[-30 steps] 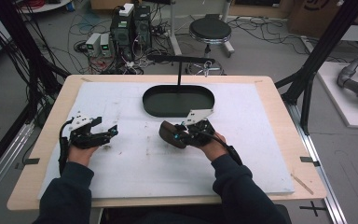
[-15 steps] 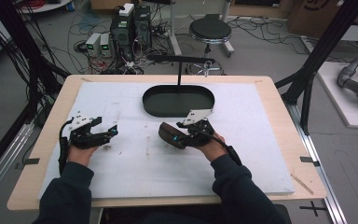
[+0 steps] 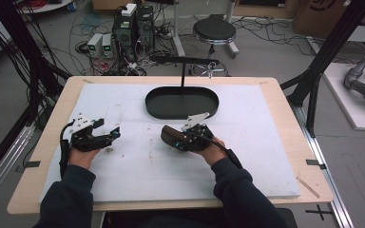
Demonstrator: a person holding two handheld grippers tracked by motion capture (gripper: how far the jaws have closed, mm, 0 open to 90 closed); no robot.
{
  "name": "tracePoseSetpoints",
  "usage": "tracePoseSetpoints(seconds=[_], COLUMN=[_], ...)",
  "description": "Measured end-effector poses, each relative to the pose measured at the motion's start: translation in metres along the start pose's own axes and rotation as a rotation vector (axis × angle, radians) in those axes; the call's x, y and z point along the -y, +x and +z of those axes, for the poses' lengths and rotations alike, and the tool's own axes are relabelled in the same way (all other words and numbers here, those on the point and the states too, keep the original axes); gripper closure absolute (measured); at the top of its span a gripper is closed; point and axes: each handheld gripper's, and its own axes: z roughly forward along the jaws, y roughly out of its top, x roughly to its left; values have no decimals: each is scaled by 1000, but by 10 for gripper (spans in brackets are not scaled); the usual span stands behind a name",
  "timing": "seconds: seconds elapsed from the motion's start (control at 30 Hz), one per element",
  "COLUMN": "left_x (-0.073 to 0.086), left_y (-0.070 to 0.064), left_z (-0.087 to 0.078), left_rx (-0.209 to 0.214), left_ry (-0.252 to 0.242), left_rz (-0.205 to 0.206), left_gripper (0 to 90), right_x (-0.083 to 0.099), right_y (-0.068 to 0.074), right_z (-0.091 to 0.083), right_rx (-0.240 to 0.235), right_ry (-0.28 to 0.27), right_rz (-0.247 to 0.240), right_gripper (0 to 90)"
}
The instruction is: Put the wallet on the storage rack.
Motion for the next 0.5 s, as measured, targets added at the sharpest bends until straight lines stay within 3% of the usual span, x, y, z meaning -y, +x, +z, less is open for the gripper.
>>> tracePoseSetpoints(seconds=[0.2, 0.5], left_x=[0, 0], left_y=[0, 1], left_z=[0, -1], left_rx=[2, 1], left_ry=[-6, -14], left_rz=[0, 3], left_gripper=[235, 235], right_x=[2, -10], right_y=[-12, -40], right_z=[-9, -26], right_rx=[-12, 18], right_ry=[-49, -132], right_rz=[60, 148], right_gripper=[654, 653])
